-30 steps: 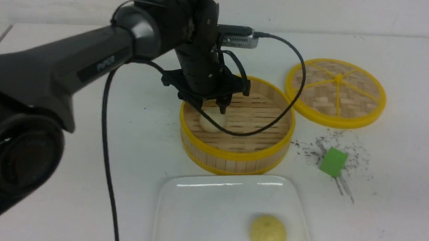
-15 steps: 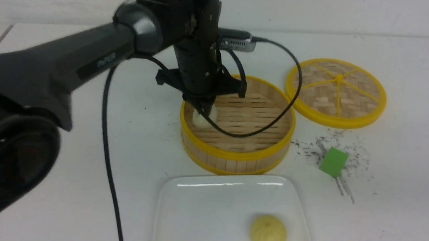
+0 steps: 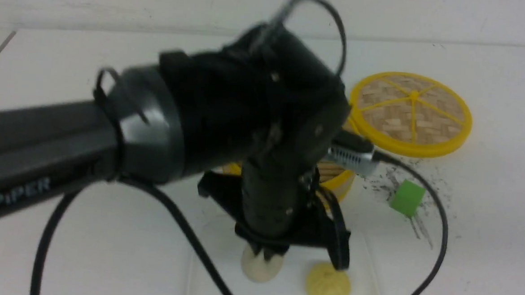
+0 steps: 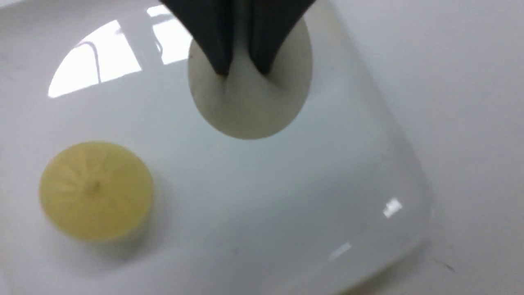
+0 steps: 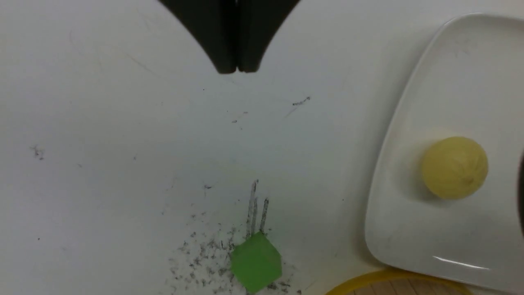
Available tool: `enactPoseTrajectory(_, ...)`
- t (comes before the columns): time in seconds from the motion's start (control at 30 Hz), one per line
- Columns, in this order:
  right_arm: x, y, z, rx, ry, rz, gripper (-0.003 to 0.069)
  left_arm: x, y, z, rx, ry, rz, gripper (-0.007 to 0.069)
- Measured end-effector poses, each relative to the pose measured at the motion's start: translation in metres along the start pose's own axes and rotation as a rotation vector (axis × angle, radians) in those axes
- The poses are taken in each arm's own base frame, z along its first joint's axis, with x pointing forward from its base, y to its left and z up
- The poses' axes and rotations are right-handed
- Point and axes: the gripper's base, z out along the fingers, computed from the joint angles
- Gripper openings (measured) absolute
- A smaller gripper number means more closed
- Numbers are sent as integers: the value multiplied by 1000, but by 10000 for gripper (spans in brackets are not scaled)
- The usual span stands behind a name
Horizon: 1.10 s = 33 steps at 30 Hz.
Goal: Put the steamed buns into the plate on the white tablecloth.
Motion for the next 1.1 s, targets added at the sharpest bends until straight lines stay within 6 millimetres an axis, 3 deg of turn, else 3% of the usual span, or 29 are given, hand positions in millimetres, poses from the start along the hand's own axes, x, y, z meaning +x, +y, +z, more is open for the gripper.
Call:
enactPoseTrajectory(0.23, 0, 0, 0, -1, 1, 1, 13, 2, -7, 37, 13, -3, -115, 67)
enactPoseTrajectory(0.37, 4, 0, -9, -11, -26, 7, 13, -2, -14, 57, 22, 2, -151, 159)
enactPoseTrajectory(0.47, 18, -3, -26, -14, -49, 12, 15, -3, -17, 69, 18, 16, -163, 260)
enactPoseTrajectory(0.57, 34, -6, -44, -12, -72, 15, 17, -3, -17, 69, 13, 23, -165, 340)
enactPoseTrajectory(0.7, 65, -13, -76, -7, -178, 33, 22, -12, -17, 50, 18, -10, -174, 435)
enactPoseTrajectory(0.9, 107, -19, -110, -71, -517, 107, 22, -20, -15, 19, 48, -98, -177, 450)
enactPoseTrajectory(0.97, 111, -18, -107, -103, -622, 108, 22, -20, -14, 16, 50, -104, -175, 440)
enactPoseTrajectory(1.07, 105, -14, -82, -133, -725, 93, 10, -20, -14, 15, 44, -103, -154, 382)
enactPoseTrajectory(1.1, 104, -14, -82, -135, -736, 92, 9, -20, -14, 15, 44, -103, -151, 376)
